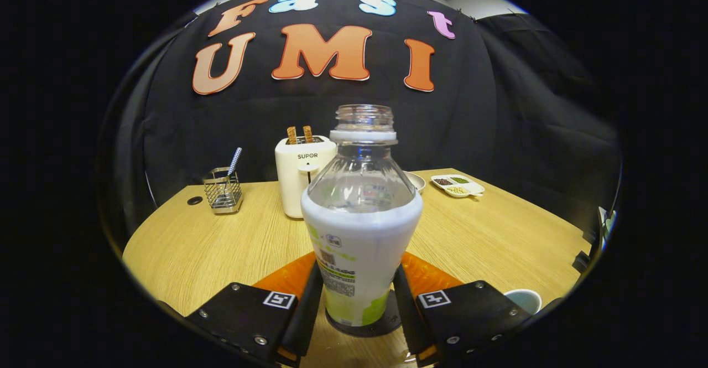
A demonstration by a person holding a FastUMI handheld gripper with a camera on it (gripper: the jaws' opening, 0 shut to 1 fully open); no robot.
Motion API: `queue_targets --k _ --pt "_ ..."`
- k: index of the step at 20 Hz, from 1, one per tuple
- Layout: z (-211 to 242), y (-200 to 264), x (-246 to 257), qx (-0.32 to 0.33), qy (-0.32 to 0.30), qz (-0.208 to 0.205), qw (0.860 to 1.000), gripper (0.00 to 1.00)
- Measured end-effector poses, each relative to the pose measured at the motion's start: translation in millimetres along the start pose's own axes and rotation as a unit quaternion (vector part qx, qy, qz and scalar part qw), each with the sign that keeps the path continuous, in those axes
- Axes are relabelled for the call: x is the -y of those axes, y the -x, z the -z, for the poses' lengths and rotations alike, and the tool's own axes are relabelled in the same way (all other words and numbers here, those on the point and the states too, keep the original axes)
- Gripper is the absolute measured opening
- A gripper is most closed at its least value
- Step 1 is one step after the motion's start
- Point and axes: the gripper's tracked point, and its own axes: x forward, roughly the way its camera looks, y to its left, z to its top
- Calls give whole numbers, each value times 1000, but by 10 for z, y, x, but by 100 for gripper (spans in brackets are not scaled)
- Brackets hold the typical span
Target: Take the bottle from table, then pour the juice into the cup, finally place the bottle on the coaster
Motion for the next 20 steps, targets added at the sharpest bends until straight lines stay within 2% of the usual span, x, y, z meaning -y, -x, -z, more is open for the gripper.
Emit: queue_targets --k 5,6,7,9,13,16,20 --pt "-109 109 24 18 -12 0 1000 68" --pt "-153 117 38 22 -17 -1 1000 72" --pt "-190 143 43 25 -23 -4 999 83" --pt "-291 218 63 36 -38 -9 999 94" --pt "-512 458 71 54 -67 -41 995 97" --pt "-705 710 189 61 -70 -42 995 97" --pt "-1134 1272 210 89 -83 -56 991 97"
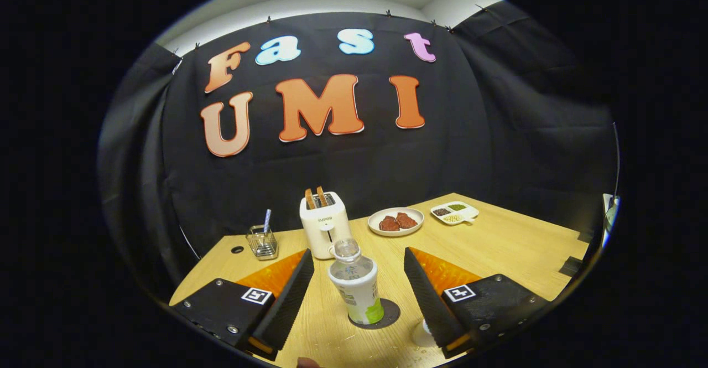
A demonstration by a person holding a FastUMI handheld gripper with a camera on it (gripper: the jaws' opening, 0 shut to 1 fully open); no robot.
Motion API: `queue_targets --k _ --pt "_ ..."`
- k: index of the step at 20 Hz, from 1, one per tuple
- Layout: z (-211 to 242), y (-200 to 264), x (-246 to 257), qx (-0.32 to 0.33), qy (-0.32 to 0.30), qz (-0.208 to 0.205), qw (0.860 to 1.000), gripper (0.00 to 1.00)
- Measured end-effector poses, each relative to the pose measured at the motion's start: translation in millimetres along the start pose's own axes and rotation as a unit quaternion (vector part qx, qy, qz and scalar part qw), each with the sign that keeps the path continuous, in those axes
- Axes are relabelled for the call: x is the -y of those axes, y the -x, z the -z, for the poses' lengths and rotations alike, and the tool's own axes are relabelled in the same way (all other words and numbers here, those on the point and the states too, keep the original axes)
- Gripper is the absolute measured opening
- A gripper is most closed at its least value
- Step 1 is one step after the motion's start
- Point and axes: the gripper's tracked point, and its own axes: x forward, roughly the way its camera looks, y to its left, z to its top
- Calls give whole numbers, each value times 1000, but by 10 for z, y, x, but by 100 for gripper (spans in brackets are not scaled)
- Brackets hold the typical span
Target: Take the bottle from table, then pour the juice into the cup, finally place the bottle on the coaster
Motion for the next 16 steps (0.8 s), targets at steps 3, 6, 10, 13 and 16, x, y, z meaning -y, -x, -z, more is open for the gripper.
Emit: queue_targets --k 3,6,10,13,16 --pt "-224 389 -236 0 -8 -28 1000 98" --pt "-514 814 -659 33 -26 -76 996 98" --pt "-589 1328 -1075 39 -10 -119 992 98" --pt "-656 1617 -1332 64 -5 -149 987 98" --pt "-577 1735 -1430 67 -4 -166 984 98"
